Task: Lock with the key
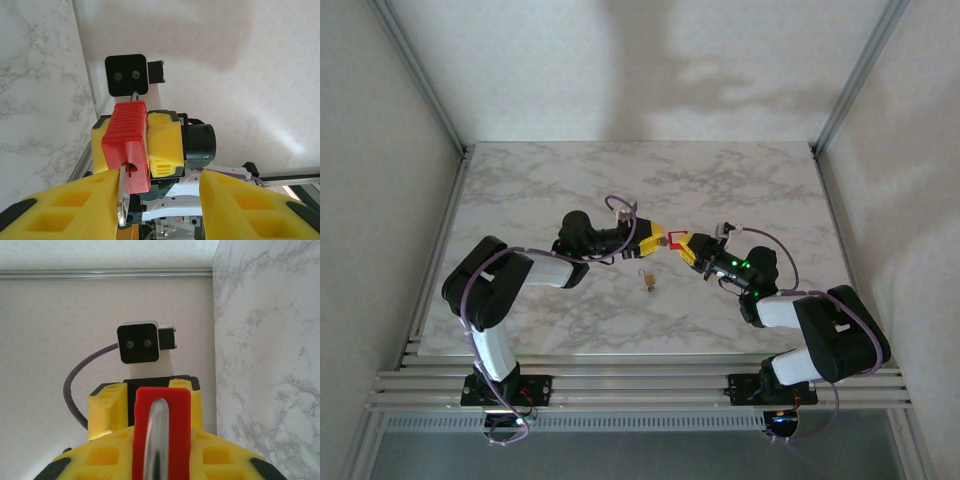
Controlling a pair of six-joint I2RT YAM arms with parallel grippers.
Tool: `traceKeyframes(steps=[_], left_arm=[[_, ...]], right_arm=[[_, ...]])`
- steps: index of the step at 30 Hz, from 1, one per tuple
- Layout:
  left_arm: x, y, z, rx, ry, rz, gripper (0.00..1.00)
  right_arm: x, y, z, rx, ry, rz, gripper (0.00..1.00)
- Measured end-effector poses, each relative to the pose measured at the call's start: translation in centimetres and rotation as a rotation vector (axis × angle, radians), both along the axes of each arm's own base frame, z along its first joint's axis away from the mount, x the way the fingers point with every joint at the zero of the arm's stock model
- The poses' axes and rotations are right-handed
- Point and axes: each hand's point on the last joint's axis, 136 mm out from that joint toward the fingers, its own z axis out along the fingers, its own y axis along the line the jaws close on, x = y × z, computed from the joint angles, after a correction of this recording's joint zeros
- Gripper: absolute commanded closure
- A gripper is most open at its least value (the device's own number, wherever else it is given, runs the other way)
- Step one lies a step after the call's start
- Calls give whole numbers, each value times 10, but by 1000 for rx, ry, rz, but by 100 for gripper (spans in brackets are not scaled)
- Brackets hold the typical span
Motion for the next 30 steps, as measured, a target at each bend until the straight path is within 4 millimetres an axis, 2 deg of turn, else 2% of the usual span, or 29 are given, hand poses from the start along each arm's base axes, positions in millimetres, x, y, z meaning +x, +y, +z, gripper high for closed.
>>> traceKeyframes(steps=[4, 13, 23, 30], left_arm=[[-1, 0, -1, 3, 0, -6, 61], [-6, -3, -3, 12, -8, -26, 75], [-10, -6, -7, 24, -8, -40, 81], [-11, -6, -10, 35, -2, -44, 97]], right_arm=[[1, 0, 1, 5, -5, 0, 100], [0, 0, 5, 15, -17, 1, 100], [0, 1, 6, 24, -7, 5, 100], [-2, 3, 7, 25, -11, 12, 100]])
